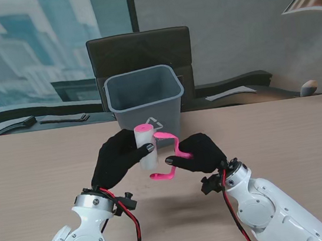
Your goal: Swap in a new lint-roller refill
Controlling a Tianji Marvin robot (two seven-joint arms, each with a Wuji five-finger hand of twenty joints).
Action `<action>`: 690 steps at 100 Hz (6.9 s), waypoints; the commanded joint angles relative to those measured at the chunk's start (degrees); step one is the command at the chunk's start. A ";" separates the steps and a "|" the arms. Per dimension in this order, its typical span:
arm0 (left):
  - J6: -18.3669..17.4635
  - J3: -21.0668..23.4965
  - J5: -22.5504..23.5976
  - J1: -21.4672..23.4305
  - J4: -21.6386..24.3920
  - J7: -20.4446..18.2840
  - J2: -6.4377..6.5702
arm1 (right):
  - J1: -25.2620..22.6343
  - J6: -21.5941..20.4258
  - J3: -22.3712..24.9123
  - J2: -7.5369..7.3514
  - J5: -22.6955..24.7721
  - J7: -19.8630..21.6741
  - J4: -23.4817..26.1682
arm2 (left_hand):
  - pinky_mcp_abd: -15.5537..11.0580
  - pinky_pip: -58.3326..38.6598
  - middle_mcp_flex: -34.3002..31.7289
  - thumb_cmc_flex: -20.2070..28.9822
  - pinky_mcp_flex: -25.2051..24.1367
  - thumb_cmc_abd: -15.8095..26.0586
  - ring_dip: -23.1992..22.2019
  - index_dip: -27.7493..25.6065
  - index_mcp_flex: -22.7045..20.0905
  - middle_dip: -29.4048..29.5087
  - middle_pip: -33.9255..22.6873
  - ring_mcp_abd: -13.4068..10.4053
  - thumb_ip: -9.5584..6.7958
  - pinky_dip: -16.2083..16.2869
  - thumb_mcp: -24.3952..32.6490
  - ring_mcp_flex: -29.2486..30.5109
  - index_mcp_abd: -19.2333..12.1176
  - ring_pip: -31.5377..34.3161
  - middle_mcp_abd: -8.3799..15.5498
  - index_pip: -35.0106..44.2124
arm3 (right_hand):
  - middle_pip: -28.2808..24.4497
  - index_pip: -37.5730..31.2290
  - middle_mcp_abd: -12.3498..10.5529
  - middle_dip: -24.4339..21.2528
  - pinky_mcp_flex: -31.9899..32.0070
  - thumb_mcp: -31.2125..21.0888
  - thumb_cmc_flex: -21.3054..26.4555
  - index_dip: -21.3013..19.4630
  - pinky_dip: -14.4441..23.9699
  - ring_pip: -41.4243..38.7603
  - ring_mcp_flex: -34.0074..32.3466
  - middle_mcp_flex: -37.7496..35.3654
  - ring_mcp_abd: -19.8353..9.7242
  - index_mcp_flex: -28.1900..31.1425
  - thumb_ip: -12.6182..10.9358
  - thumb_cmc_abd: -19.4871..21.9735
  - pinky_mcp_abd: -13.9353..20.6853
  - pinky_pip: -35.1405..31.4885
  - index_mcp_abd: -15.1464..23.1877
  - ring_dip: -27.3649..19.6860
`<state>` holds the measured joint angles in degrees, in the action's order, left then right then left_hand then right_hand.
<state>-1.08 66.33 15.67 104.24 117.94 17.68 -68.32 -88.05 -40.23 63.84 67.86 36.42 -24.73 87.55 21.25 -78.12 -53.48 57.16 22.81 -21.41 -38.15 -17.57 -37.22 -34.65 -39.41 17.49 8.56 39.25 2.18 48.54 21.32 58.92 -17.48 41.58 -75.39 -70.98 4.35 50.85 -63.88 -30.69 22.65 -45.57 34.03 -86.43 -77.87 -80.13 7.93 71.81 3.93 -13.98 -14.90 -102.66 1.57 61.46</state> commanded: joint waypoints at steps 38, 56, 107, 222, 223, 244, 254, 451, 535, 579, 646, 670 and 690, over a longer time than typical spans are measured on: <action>1.17 -1.24 -1.64 0.06 0.29 -2.68 -0.07 | 0.12 0.12 0.18 0.22 1.27 -0.38 0.13 | -4.34 0.40 -0.94 16.77 -0.59 8.00 -1.38 -2.55 -0.92 -3.72 -7.94 0.18 -6.30 -0.58 9.09 -0.26 -9.49 3.22 4.97 7.02 | -16.61 -1.73 0.47 4.12 -4.80 -0.99 1.76 0.71 3.54 -15.84 1.93 -2.93 -27.10 4.99 -0.84 1.91 16.47 -12.90 -1.33 8.69; 1.57 -1.51 -2.22 0.01 0.31 -3.17 -0.02 | 0.13 0.31 0.33 0.16 1.36 -0.31 0.11 | -4.29 0.25 -1.05 16.77 -0.44 7.86 -1.56 -2.44 -1.01 -3.97 -8.10 0.15 -6.35 -0.52 9.24 -0.02 -9.31 3.51 4.83 6.87 | -16.61 -1.59 0.47 4.12 -4.80 -1.07 1.81 0.80 3.55 -15.87 1.94 -2.93 -27.00 5.01 -0.84 1.84 16.47 -12.90 -1.38 8.68; 2.64 -1.59 -1.66 -0.23 -0.12 -4.08 0.20 | -0.06 0.75 1.20 0.11 1.44 -0.45 0.21 | -4.20 -0.01 -1.25 16.64 -0.28 7.72 -1.97 -2.35 -1.36 -4.56 -8.30 0.12 -6.35 -0.39 9.51 0.24 -9.33 3.97 4.68 6.79 | -16.60 -1.33 0.49 4.11 -4.78 -0.66 1.49 1.01 3.55 -15.95 1.95 -2.93 -26.72 5.00 -0.72 2.95 16.31 -12.91 -1.54 8.66; -1.87 -3.10 0.36 -1.53 -2.59 -4.95 0.70 | -0.05 1.52 -0.06 0.05 -2.63 3.05 1.24 | -4.23 0.09 -1.15 16.65 -0.39 7.79 -2.11 -2.40 -1.31 -4.89 -7.87 0.12 -6.28 -0.40 9.55 0.08 -9.41 3.68 4.77 6.73 | -6.92 9.28 8.78 -2.59 -3.48 18.53 -1.36 6.72 0.56 -16.84 2.53 -3.20 -9.71 4.21 -8.42 32.89 4.45 -8.34 -7.65 -2.14; -1.88 -3.11 0.38 -1.54 -2.60 -4.95 0.70 | -0.06 1.53 -0.06 0.03 -2.63 3.12 1.28 | -4.23 0.09 -1.16 16.67 -0.39 7.79 -2.11 -2.40 -1.31 -4.90 -7.87 0.12 -6.29 -0.40 9.55 0.08 -9.41 3.68 4.77 6.73 | -6.30 9.57 8.88 -3.01 -3.34 18.70 -1.09 6.75 0.22 -16.85 2.59 -3.20 -9.32 4.16 -8.46 33.01 3.63 -7.76 -7.50 -3.41; -2.14 -3.17 0.87 -1.60 -2.80 -4.87 0.73 | 0.00 1.53 -0.34 0.01 -3.06 3.59 1.41 | -4.25 0.12 -1.17 16.69 -0.43 7.84 -2.13 -2.40 -1.27 -4.92 -7.87 0.16 -6.29 -0.41 9.55 0.04 -9.41 3.64 4.75 6.73 | 5.64 14.29 9.24 -10.53 -0.10 14.21 1.47 7.62 -8.50 -4.55 2.77 -3.36 -3.12 3.51 -12.73 32.80 -9.39 5.09 -6.43 -15.35; -2.44 -3.21 1.08 -1.58 -2.88 -4.73 0.73 | 0.07 1.54 -0.53 0.10 -3.44 3.56 1.36 | -4.25 0.13 -1.12 16.67 -0.43 7.82 -2.14 -2.42 -1.24 -4.93 -7.87 0.18 -6.27 -0.42 9.49 0.04 -9.40 3.64 4.81 6.74 | 7.54 15.32 9.31 -11.98 0.70 10.43 0.66 7.79 -10.73 -2.08 2.84 -3.33 -2.14 3.37 -16.50 32.01 -11.28 7.11 -6.43 -16.95; -10.49 0.11 14.84 -2.65 -7.07 0.86 1.17 | -1.27 5.02 1.74 -0.40 1.50 0.56 2.57 | -4.17 0.20 -1.12 16.61 -0.69 7.85 -2.07 -2.26 -1.37 -4.64 -7.87 0.20 -6.42 -0.37 9.25 -0.16 -9.79 3.54 4.94 6.59 | 37.00 45.06 9.44 -23.69 38.38 12.54 -3.70 7.34 -3.59 52.19 25.71 31.25 1.79 -26.65 -5.24 20.64 -4.05 28.56 -6.28 -33.74; -24.10 0.75 35.88 -7.77 -17.65 11.74 3.00 | -3.47 10.06 4.29 -1.24 0.79 4.39 9.69 | -5.06 0.73 -1.21 16.43 -0.56 7.96 -2.04 -2.46 -1.18 -4.75 -7.69 -0.63 -6.52 -0.73 8.86 -0.10 -10.28 3.20 5.54 6.70 | 39.47 49.20 11.14 -26.38 45.43 6.72 1.68 11.42 -2.48 54.64 32.23 37.29 2.01 -28.89 -6.63 9.80 -5.27 33.99 -10.09 -36.06; -24.61 0.73 35.69 -7.86 -17.88 12.04 2.91 | -1.87 10.65 2.73 -1.79 -0.76 8.03 7.54 | -5.07 0.70 -1.12 16.36 -0.56 8.01 -2.12 -2.48 -1.12 -4.82 -7.67 -0.66 -6.47 -0.79 8.83 -0.09 -10.34 3.18 5.55 6.74 | 40.52 49.10 10.94 -25.80 45.85 7.01 3.56 11.55 -2.24 55.18 31.63 36.31 1.94 -28.29 -5.44 9.80 -5.57 34.92 -9.76 -35.40; -24.83 0.28 35.39 -8.26 -18.48 11.76 2.89 | -1.14 10.01 1.77 -1.30 -1.06 6.29 6.48 | -5.06 0.68 -1.17 16.43 -0.56 8.03 -2.16 -2.45 -1.15 -4.90 -7.64 -0.72 -6.46 -0.85 8.86 -0.06 -10.35 3.12 5.59 6.75 | 40.18 47.97 10.78 -24.90 44.98 8.60 3.16 11.18 -1.36 54.29 30.31 34.65 2.07 -26.98 -4.79 12.26 -5.64 34.83 -9.09 -34.45; -24.85 0.26 35.37 -8.18 -18.45 11.91 2.87 | -1.41 10.50 2.24 -1.14 -0.42 5.01 6.66 | -5.06 0.67 -1.17 16.45 -0.56 8.03 -2.18 -2.47 -1.14 -4.91 -7.65 -0.63 -6.46 -0.87 8.86 -0.08 -10.35 3.11 5.54 6.78 | 39.93 47.60 10.81 -24.77 44.57 9.44 3.66 11.06 -1.09 53.89 29.92 34.21 2.11 -26.61 -4.49 13.10 -5.56 34.79 -9.04 -34.28; -25.15 0.08 35.25 -8.12 -18.37 12.14 2.79 | -1.18 10.69 2.14 -1.10 -0.55 4.99 6.46 | -5.06 0.67 -1.20 16.46 -0.56 7.97 -2.20 -2.47 -1.18 -4.92 -7.65 -0.61 -6.46 -0.88 8.87 -0.02 -10.34 3.12 5.54 6.80 | 39.77 47.37 10.67 -24.72 44.36 9.98 4.11 10.98 -0.96 53.68 29.66 33.96 2.08 -26.41 -4.39 13.54 -5.51 34.75 -8.82 -34.23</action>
<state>-26.14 66.46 51.13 95.93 99.22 30.45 -65.32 -89.15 -29.61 66.25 66.48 35.98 -20.44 93.73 20.79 -78.10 -53.47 58.60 22.80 -19.67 -39.49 -17.58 -36.81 -37.69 -43.04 17.28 8.56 39.20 0.95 48.54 22.04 60.31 -17.46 41.58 -35.80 -23.24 16.24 26.19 -19.52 -22.16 25.68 -34.74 31.88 -31.96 -47.18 -45.35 14.77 44.17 -2.44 -2.43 -20.30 -68.50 -8.41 26.91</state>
